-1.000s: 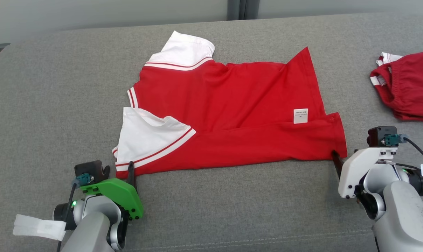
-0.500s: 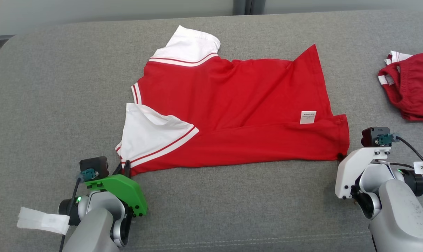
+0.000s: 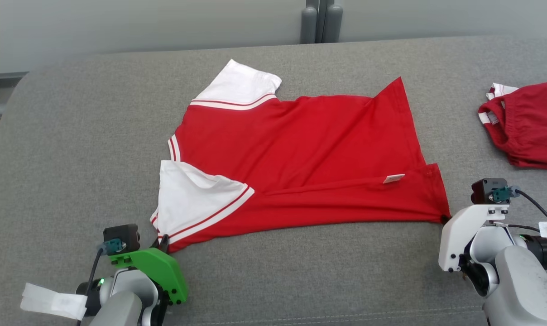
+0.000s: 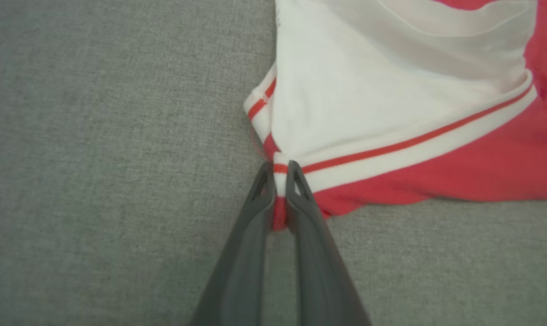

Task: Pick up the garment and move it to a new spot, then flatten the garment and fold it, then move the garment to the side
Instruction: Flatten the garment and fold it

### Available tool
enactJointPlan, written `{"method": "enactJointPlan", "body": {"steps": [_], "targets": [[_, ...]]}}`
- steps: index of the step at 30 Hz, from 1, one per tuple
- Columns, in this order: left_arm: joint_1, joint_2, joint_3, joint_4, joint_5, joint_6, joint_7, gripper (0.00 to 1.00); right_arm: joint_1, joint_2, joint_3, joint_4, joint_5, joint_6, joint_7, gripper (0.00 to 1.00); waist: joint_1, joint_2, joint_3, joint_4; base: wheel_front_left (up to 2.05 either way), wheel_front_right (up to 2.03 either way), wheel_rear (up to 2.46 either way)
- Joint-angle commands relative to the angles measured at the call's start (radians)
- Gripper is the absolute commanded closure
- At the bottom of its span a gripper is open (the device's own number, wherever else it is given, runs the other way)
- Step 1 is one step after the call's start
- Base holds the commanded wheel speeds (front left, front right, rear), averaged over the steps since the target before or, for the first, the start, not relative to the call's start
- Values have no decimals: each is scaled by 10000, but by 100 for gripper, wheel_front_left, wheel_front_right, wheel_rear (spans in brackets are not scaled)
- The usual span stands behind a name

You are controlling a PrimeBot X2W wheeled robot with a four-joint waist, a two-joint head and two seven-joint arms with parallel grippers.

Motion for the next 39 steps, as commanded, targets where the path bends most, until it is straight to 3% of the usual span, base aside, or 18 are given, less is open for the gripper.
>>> {"method": "enactJointPlan", "body": {"steps": [1, 7, 15, 26, 27, 28, 29, 30, 31, 39], "targets": [[298, 157, -40, -18, -42, -10, 111, 100, 208, -94, 42, -70, 70, -17, 104, 100, 0, 0, -217, 6, 0, 0, 0], [897, 347, -165, -646, -165, -27, 602, 100, 898, -382, 294, -607, 531, -17, 819, 100, 0, 0, -656, 101, 0, 0, 0], [1920, 767, -47, -2163, -389, 474, 1233, 100, 1997, -757, 16, -2149, 998, -18, 1705, 100, 0, 0, -862, 99, 0, 0, 0], [3141, 1121, -191, -3959, -450, 1208, 2171, 100, 2700, -483, -69, -2856, 837, -18, 2178, 100, 0, 0, -838, 76, 0, 0, 0], [3192, 1120, -183, -4022, -439, 1269, 2142, 100, 2703, -448, -61, -2845, 823, -18, 2112, 93, 0, 0, -838, 72, 0, 0, 0], [3245, 1135, -191, -4056, -404, 1335, 2127, 83, 2691, -446, -82, -2811, 771, -18, 2025, 16, 0, 0, -840, 71, 0, 0, 0], [3245, 1135, -191, -4056, -404, 1335, 2127, 83, 2691, -446, -82, -2811, 771, -18, 2025, 16, 0, 0, -840, 71, 0, 0, 0], [3292, 1168, -219, -4078, -329, 1372, 2106, 37, 2699, -440, -99, -2732, 716, -18, 1987, 0, 0, 0, -846, 72, 0, 0, 0], [3326, 1169, -238, -4112, -317, 1413, 2073, 0, 2711, -426, -105, -2676, 672, -18, 1941, 0, 0, 0, -861, 83, 0, 0, 0], [3379, 1046, -74, -4315, -146, 1366, 875, 0, 2825, 54, -543, -3133, 722, -14, 884, 0, 0, 0, -1198, 279, 0, 0, 0]]}}
